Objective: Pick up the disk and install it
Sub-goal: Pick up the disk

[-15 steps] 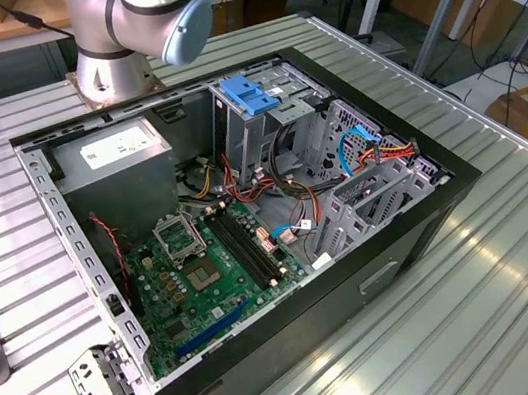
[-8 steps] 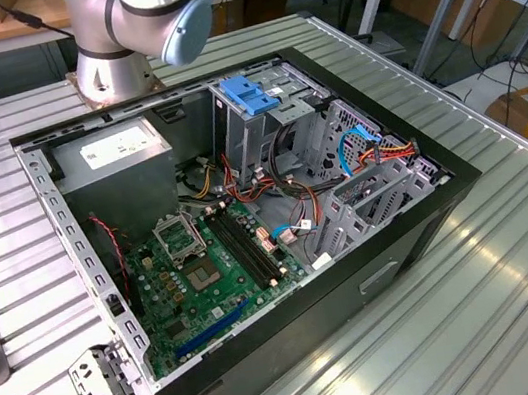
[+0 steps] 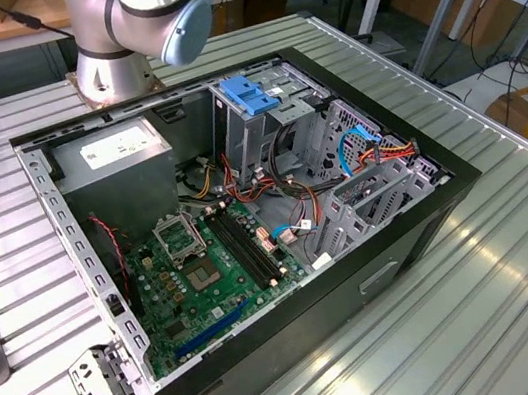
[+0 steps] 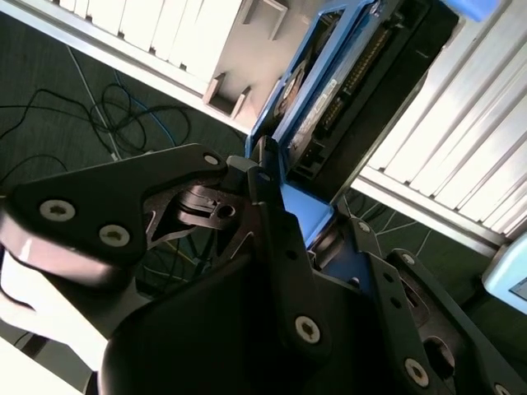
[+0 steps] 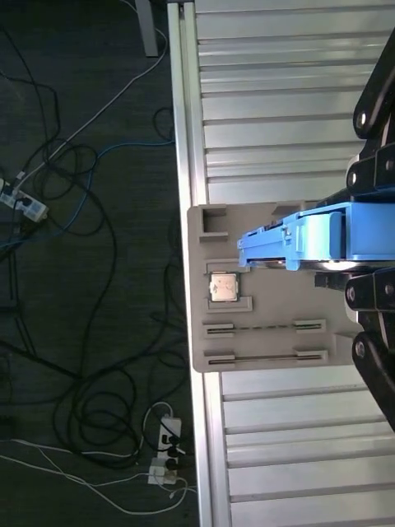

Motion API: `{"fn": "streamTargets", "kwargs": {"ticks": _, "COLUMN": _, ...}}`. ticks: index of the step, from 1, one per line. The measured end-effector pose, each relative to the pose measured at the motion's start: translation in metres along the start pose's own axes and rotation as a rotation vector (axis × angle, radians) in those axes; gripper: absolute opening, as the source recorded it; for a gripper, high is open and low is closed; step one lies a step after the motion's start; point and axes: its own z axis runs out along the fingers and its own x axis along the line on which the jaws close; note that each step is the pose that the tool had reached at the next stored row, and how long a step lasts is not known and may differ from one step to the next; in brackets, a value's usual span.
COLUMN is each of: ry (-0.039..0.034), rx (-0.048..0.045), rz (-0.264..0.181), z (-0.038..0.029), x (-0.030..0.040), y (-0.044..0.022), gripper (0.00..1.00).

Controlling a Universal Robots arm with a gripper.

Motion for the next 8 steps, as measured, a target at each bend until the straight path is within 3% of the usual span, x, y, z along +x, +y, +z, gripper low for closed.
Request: {"fn": "streamTargets", "kwargs": {"ticks": 8, "ry": -0.0001, "rx": 0.0000, "rz": 0.000, "z": 0.0017, "x": 0.0003, "y": 0.0021, "gripper": 0.37}}
